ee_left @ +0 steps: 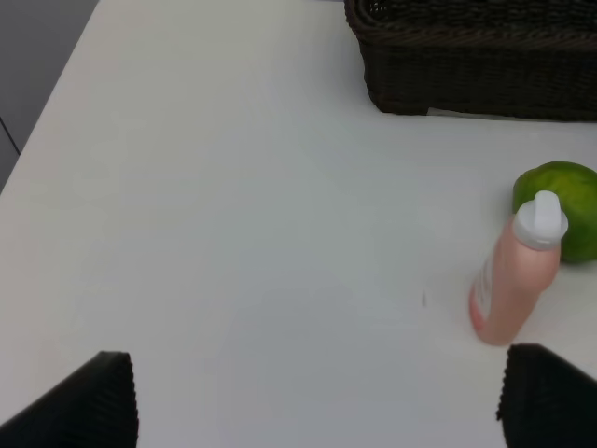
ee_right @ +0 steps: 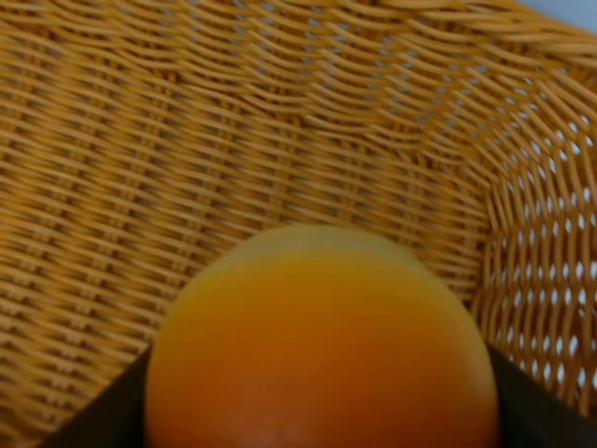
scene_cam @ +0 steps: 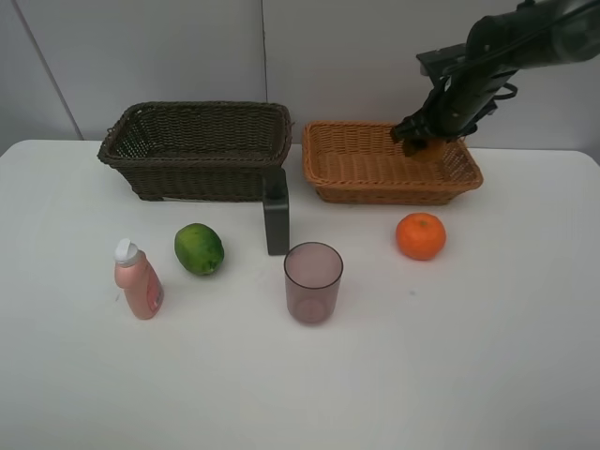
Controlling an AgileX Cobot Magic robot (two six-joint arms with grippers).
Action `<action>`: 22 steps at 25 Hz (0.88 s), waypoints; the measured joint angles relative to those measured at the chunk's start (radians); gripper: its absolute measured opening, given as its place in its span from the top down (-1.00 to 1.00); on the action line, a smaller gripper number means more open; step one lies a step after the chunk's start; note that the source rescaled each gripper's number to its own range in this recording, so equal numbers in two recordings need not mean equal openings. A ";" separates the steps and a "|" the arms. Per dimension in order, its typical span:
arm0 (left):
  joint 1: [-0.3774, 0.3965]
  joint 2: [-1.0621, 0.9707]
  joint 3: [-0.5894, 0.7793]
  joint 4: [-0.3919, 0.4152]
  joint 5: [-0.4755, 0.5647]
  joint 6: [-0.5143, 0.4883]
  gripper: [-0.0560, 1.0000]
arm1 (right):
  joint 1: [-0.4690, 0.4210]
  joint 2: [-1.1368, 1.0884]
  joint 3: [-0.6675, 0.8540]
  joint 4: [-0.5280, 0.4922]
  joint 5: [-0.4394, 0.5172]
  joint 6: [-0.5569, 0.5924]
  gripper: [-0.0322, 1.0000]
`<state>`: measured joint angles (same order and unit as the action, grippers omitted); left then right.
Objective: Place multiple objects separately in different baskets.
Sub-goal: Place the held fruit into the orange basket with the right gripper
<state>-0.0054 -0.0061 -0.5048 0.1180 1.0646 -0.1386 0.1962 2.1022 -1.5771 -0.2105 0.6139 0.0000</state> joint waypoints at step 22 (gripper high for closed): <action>0.000 0.000 0.000 0.000 0.000 0.000 -1.00 | 0.000 0.081 0.000 -0.059 -0.064 -0.048 -0.24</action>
<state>-0.0054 -0.0061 -0.5048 0.1180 1.0646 -0.1386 0.1962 2.1828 -1.5774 -0.2692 0.5502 -0.0482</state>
